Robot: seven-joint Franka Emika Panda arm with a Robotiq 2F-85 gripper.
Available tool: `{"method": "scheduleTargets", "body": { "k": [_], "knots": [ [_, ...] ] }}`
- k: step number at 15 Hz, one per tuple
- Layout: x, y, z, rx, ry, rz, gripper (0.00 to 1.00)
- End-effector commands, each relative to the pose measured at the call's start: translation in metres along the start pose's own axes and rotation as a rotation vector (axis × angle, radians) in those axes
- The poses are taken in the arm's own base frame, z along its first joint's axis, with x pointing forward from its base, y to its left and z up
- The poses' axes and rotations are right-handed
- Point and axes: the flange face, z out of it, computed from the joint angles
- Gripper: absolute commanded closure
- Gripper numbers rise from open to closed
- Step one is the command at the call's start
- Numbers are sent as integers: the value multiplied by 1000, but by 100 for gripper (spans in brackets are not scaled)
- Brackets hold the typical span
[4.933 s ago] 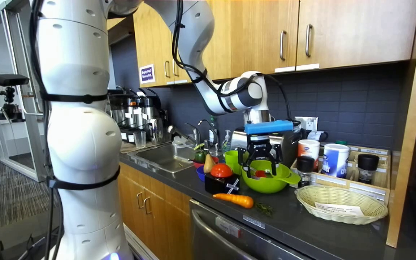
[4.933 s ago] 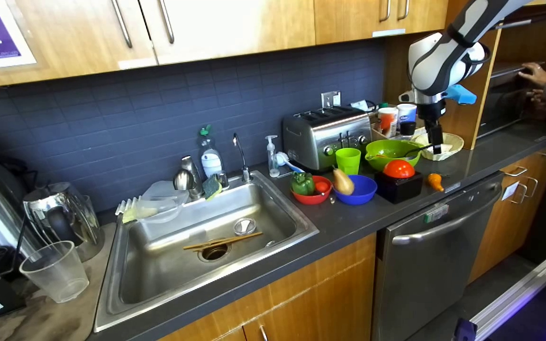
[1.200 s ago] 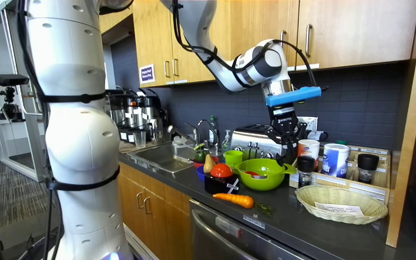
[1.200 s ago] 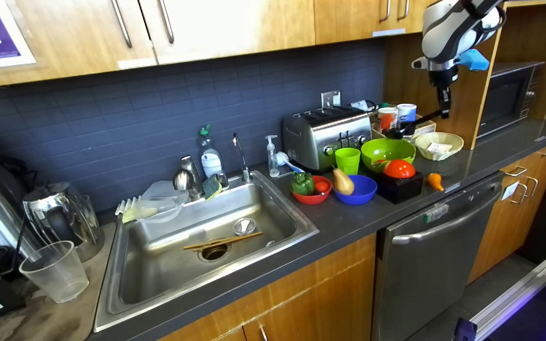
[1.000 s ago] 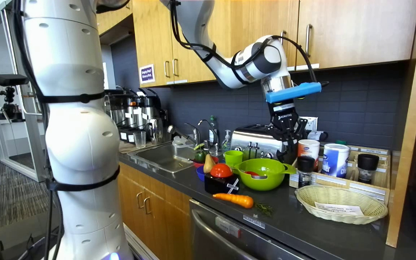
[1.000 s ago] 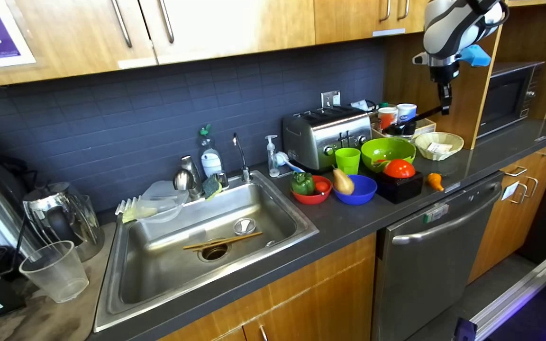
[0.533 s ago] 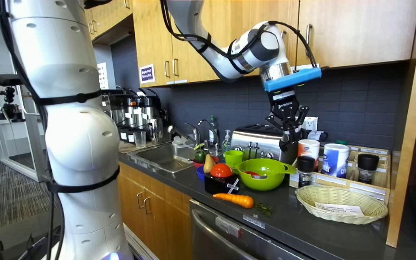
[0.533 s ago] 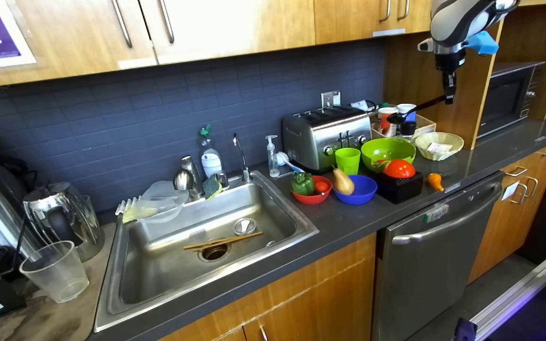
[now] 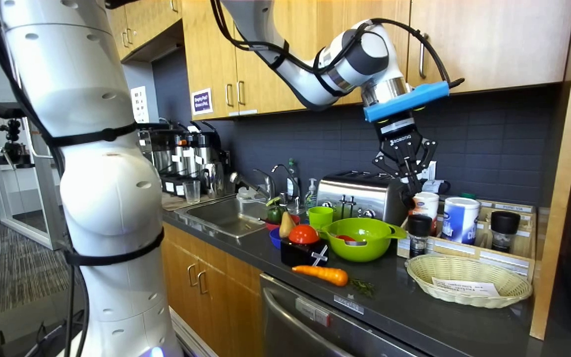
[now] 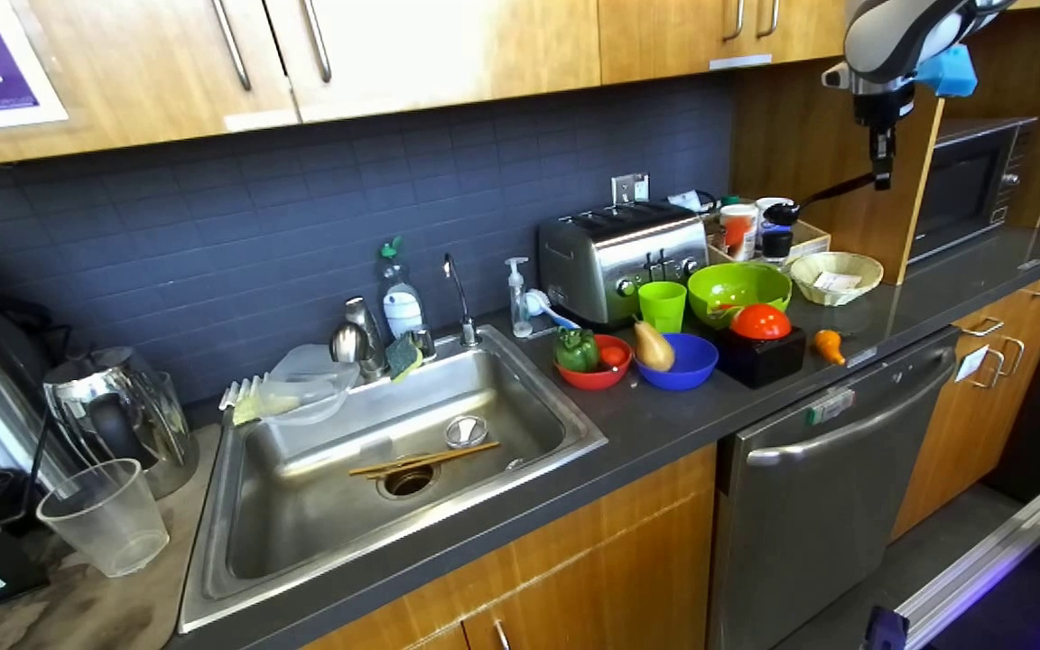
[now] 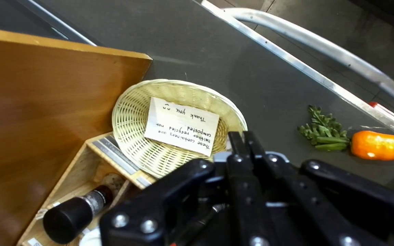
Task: Remove the spoon from the green bowl, put it in the white basket and then lift the orange plush toy.
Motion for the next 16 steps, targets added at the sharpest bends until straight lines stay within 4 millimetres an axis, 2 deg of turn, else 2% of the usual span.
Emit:
{"method": "scheduleTargets", "body": {
  "k": [1, 10, 16],
  "knots": [
    [-13, -5, -2, -33, -44, 84, 99],
    [-19, -18, 14, -60, -180, 267, 99],
    [-5, -33, 33, -24, -248, 324, 99]
  ]
}}
